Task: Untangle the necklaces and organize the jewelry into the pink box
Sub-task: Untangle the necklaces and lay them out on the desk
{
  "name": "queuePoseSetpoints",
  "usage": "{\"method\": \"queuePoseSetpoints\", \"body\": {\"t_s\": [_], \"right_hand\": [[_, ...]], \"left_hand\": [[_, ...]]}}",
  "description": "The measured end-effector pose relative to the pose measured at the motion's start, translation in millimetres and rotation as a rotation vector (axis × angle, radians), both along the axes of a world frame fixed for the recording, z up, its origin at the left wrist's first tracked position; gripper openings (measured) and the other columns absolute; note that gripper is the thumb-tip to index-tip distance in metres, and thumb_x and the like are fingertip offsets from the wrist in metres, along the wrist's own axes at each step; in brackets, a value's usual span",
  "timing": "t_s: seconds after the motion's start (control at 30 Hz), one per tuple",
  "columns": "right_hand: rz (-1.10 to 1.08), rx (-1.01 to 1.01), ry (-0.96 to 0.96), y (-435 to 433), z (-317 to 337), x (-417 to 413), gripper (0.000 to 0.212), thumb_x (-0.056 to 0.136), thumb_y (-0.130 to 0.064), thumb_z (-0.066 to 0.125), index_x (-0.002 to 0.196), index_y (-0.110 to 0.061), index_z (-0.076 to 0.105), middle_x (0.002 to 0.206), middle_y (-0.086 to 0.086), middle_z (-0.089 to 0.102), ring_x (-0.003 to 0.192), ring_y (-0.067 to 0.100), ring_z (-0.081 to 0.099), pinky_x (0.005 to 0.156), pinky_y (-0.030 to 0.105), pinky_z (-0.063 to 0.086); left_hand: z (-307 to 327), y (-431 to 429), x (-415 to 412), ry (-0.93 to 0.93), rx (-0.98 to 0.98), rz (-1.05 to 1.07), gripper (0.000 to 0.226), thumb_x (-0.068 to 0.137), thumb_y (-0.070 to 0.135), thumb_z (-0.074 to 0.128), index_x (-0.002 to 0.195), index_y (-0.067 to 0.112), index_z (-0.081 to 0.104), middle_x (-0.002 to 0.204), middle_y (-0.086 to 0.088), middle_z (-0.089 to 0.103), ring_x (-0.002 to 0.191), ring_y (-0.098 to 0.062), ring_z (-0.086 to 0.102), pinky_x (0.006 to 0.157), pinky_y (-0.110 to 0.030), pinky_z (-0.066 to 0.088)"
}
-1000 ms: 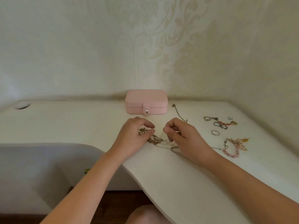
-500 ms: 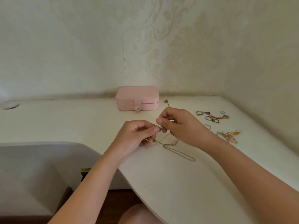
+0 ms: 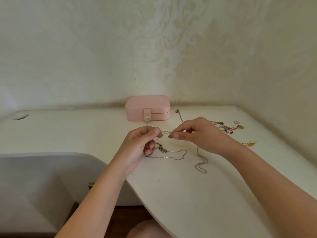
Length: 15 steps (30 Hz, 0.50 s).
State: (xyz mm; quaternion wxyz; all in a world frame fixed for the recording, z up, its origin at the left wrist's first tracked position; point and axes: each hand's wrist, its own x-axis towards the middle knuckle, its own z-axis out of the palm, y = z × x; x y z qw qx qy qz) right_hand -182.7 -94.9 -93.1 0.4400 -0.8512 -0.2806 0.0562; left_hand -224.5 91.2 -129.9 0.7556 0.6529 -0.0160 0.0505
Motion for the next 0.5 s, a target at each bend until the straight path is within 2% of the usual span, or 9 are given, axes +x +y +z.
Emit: {"method": "queuePoseSetpoints", "body": {"t_s": [0.07,0.13,0.2,0.23,0.3,0.4,0.5], "right_hand": [[-0.004,0.047,0.015,-1.4,3.4,-2.1,0.009,0.085,-0.036,0.066,0.083,-0.036,0.075,0.072,-0.002,0.070,0.063,0.009,0.046,0.060,0.019,0.037],[-0.028,0.079,0.028,-1.5,6.0,-4.0,0.011,0.087,-0.032,0.065,0.086,-0.030,0.076,0.052,-0.009,0.056,0.050,0.002,0.042,0.048,0.012,0.032],[-0.045,0.105,0.010,-0.6,6.8,-5.3,0.010,0.086,-0.032,0.066,0.085,-0.030,0.076,0.056,-0.004,0.051,0.051,0.008,0.038,0.047,0.017,0.030],[-0.051,0.118,-0.001,0.0,7.7,-6.6,0.009,0.085,-0.031,0.067,0.084,-0.030,0.076,0.057,-0.007,0.052,0.051,0.009,0.036,0.048,0.018,0.029],[-0.067,0.127,-0.006,0.5,9.2,-8.0,0.008,0.085,-0.026,0.068,0.085,-0.025,0.076,0.048,-0.017,0.050,0.044,0.006,0.033,0.045,0.013,0.027],[-0.082,0.125,-0.014,-0.4,11.2,-9.5,0.006,0.085,-0.022,0.069,0.084,-0.021,0.075,0.038,-0.015,0.038,0.038,0.005,0.031,0.040,0.009,0.023],[-0.078,0.141,-0.006,-0.1,10.1,-10.1,0.007,0.086,-0.020,0.067,0.084,-0.020,0.073,0.048,-0.015,0.046,0.041,0.002,0.035,0.042,0.008,0.027]], "left_hand": [[0.5,-0.2,-0.4,0.006,-0.016,0.011,0.012,0.085,0.017,0.062,0.078,0.009,0.067,0.075,0.002,0.064,0.048,-0.006,0.035,0.041,-0.014,0.026],[0.4,0.3,-0.4,0.010,-0.015,0.025,0.012,0.086,0.015,0.061,0.079,0.009,0.068,0.076,0.004,0.065,0.046,-0.005,0.032,0.041,-0.014,0.022],[0.2,0.7,0.1,0.011,-0.015,0.038,0.011,0.086,0.014,0.062,0.079,0.009,0.069,0.076,0.004,0.065,0.045,-0.004,0.032,0.041,-0.014,0.021],[0.4,0.7,0.2,0.012,-0.018,0.043,0.010,0.084,0.015,0.063,0.079,0.009,0.068,0.076,0.004,0.065,0.045,-0.004,0.032,0.040,-0.013,0.022],[1.1,0.0,-0.1,0.021,-0.033,0.048,0.009,0.079,0.017,0.066,0.077,0.009,0.068,0.075,0.003,0.064,0.045,-0.004,0.032,0.040,-0.014,0.023],[2.3,-0.5,-0.9,0.032,-0.052,0.040,0.016,0.069,0.024,0.069,0.076,0.009,0.068,0.078,-0.003,0.059,0.049,-0.004,0.036,0.041,-0.014,0.026],[2.9,0.4,-1.7,0.035,-0.049,0.003,0.010,0.071,0.021,0.075,0.072,0.012,0.071,0.082,-0.010,0.052,0.055,-0.006,0.042,0.045,-0.016,0.031]]}}
